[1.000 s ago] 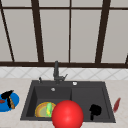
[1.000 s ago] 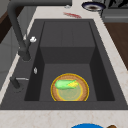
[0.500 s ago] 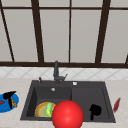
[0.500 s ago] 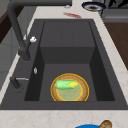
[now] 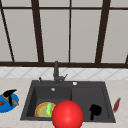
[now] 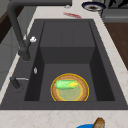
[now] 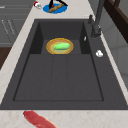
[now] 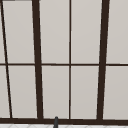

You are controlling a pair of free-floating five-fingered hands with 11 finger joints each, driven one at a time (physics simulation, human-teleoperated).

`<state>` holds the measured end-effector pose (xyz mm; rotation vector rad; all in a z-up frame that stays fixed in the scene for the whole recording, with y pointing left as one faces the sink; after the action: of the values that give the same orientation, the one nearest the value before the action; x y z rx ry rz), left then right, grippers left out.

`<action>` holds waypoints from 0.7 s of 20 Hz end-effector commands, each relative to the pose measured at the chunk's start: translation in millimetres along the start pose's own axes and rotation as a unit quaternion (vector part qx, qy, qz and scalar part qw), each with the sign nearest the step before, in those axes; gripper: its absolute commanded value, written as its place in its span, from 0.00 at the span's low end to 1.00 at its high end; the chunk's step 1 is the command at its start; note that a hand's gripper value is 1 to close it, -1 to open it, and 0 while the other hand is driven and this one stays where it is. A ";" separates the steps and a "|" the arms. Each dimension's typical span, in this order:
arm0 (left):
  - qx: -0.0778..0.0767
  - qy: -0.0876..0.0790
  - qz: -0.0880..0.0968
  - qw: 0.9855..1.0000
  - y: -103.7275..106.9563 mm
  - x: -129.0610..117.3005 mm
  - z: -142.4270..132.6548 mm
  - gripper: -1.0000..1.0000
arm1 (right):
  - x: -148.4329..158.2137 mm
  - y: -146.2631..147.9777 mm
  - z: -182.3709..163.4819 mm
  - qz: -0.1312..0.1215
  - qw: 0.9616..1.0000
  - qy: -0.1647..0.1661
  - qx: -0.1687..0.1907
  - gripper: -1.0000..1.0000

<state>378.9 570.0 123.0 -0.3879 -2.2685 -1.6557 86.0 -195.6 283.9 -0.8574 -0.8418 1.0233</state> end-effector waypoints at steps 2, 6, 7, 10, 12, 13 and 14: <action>-0.017 -0.018 -0.014 1.000 -5.2 15.3 23.5 0.00 | 0.0 0.0 0.0 0.000 1.000 0.000 0.000 0.50; -0.006 -0.001 -0.009 1.000 -7.5 38.2 41.2 0.00 | 0.0 0.0 0.0 0.000 1.000 0.000 0.000 0.50; -0.008 0.002 -0.003 1.000 -7.3 37.0 44.7 0.00 | 0.0 0.0 0.0 0.000 1.000 0.000 0.000 0.50; 0.005 -0.004 0.006 1.000 4.1 10.6 37.4 0.00 | 0.0 0.0 0.0 0.000 1.000 0.000 0.000 0.50; -0.008 0.004 0.013 1.000 6.2 2.7 29.8 0.00 | 0.0 0.0 0.0 0.000 1.000 0.000 0.000 0.50; -0.015 0.008 0.011 1.000 5.4 1.3 25.6 0.00 | 0.0 0.0 0.0 0.000 1.000 0.000 0.000 0.50; -0.019 0.013 0.016 1.000 2.5 1.0 22.2 0.00 | 0.0 0.0 0.0 0.000 1.000 0.000 0.000 0.50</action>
<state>370.2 603.0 120.5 -0.3771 -2.2950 -1.6421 86.0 -195.6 283.9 -0.8574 -0.8418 1.0233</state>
